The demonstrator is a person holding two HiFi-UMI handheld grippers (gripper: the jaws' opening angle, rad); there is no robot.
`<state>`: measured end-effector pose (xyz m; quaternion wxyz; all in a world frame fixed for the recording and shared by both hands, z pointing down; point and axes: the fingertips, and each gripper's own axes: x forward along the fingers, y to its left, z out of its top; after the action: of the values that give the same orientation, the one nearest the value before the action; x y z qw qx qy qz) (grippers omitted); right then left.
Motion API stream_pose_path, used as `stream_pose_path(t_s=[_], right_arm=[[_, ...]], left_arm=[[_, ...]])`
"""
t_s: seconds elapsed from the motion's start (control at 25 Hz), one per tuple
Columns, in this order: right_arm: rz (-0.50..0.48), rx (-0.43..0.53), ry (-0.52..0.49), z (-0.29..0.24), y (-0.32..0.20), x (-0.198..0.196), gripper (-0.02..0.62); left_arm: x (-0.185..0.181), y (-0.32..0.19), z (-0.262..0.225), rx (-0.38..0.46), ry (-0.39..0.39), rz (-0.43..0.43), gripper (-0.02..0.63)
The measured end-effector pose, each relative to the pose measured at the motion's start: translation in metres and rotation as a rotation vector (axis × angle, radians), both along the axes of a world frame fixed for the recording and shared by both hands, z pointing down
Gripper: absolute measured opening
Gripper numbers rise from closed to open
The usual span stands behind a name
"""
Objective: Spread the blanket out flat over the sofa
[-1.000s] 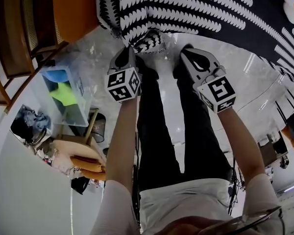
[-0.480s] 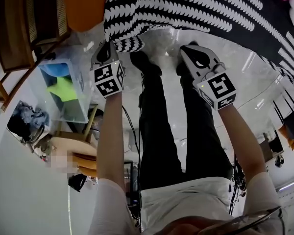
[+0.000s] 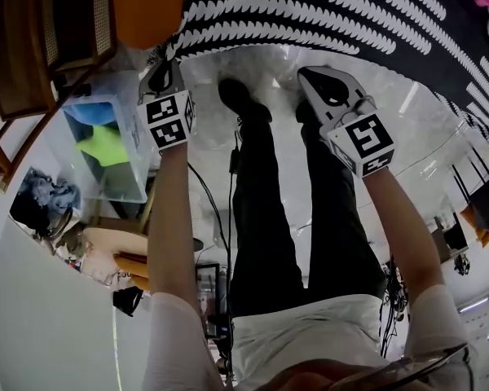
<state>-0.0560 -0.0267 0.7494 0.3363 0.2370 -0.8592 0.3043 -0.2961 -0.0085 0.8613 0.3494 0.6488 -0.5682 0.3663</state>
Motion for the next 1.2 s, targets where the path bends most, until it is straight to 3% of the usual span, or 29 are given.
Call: stream_pose_path(t_s=[0.2,0.36,0.48,0.6,0.72,0.92,1.2], right_arm=[[0.009,-0.002,0.006,0.007,-0.003,0.001,0.003],[0.018,-0.005,0.018,0.015,-0.006,0.004,0.003],[0.027,-0.004,0.019,0.014,-0.005,0.004,0.003],[0.033,0.003,0.02,-0.004,-0.003,0.001,0.003],[0.03,0.012,0.011,-0.012,-0.008,-0.005,0.003],[0.017,0.043,0.005,-0.044,-0.018,-0.009,0.003],[0.013,0.117,0.001,-0.118,-0.037,-0.006,0.003]], left_arm=[[-0.008,-0.009,0.018,-0.005,-0.002,-0.046,0.031],[-0.025,-0.019,0.026,0.011,-0.005,-0.158,0.029],[-0.023,-0.019,0.025,0.007,-0.005,-0.149,0.042],[-0.02,-0.007,0.014,-0.025,0.005,-0.131,0.119],[-0.028,0.004,0.009,-0.043,0.007,-0.149,0.127],[-0.029,0.017,-0.028,-0.024,0.013,-0.131,0.127],[-0.017,0.01,-0.117,0.069,0.066,-0.144,0.127]])
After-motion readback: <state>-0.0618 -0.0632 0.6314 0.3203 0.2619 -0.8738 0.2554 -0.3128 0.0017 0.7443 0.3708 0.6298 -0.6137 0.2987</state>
